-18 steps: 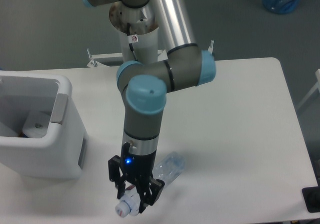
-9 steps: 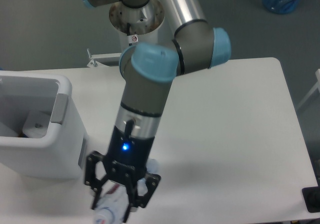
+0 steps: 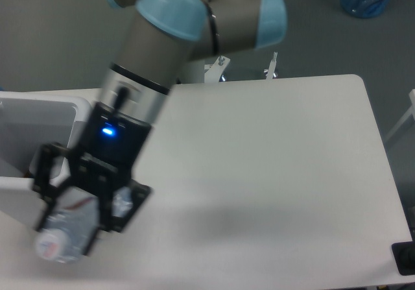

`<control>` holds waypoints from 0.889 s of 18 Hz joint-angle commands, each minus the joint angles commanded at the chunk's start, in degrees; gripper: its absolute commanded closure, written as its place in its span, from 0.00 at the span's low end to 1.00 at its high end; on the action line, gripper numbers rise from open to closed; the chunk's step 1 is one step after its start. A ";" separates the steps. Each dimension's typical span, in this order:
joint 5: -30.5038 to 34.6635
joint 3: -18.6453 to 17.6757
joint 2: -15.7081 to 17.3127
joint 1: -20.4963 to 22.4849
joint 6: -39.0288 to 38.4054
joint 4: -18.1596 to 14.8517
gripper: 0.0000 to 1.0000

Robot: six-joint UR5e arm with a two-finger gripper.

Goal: Place the trash in the trash can
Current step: 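Lift the bottle and carry it over the trash bin, then open the gripper to release the bottle into the bin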

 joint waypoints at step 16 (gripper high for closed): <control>-11.28 -13.01 7.30 -3.17 0.26 0.44 0.06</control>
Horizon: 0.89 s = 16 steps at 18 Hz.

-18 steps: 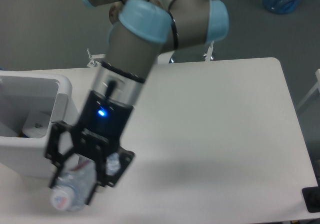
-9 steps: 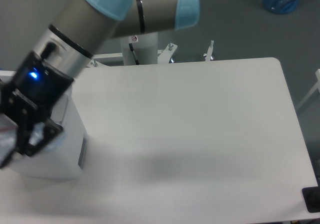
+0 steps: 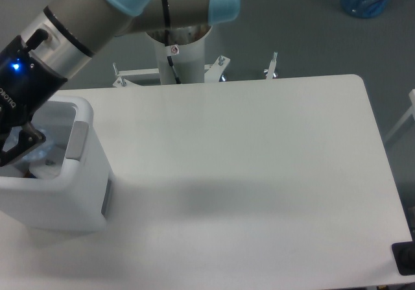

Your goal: Place the trash in the trash can

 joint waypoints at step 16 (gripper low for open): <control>12.79 -4.31 2.29 14.40 13.68 -0.44 0.00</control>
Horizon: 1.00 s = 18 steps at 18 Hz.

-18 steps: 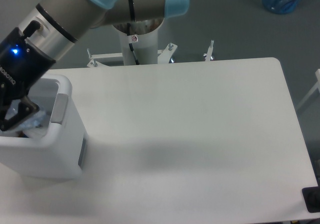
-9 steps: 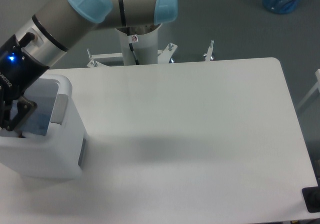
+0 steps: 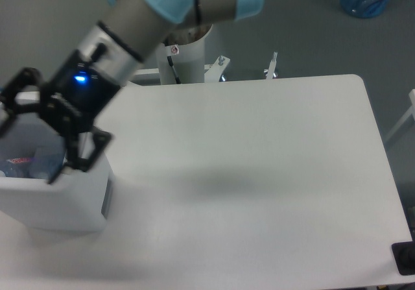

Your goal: Place the trash in the trash can

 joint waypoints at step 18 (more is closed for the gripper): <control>35.70 -8.97 -2.20 14.52 38.09 -10.88 0.00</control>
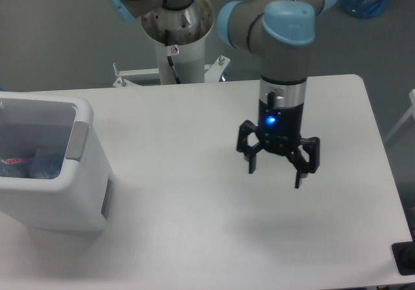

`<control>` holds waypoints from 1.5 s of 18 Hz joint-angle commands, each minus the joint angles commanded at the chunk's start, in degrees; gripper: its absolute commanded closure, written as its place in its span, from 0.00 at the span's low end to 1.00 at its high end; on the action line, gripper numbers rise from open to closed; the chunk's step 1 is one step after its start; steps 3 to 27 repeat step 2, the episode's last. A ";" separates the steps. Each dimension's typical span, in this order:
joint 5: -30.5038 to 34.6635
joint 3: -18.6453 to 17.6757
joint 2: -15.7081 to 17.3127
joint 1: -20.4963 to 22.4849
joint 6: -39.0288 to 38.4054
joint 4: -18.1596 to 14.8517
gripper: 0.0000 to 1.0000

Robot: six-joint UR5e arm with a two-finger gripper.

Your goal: Place the trash in the trash can

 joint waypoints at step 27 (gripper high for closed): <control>2.30 0.09 -0.09 -0.17 0.09 -1.59 0.00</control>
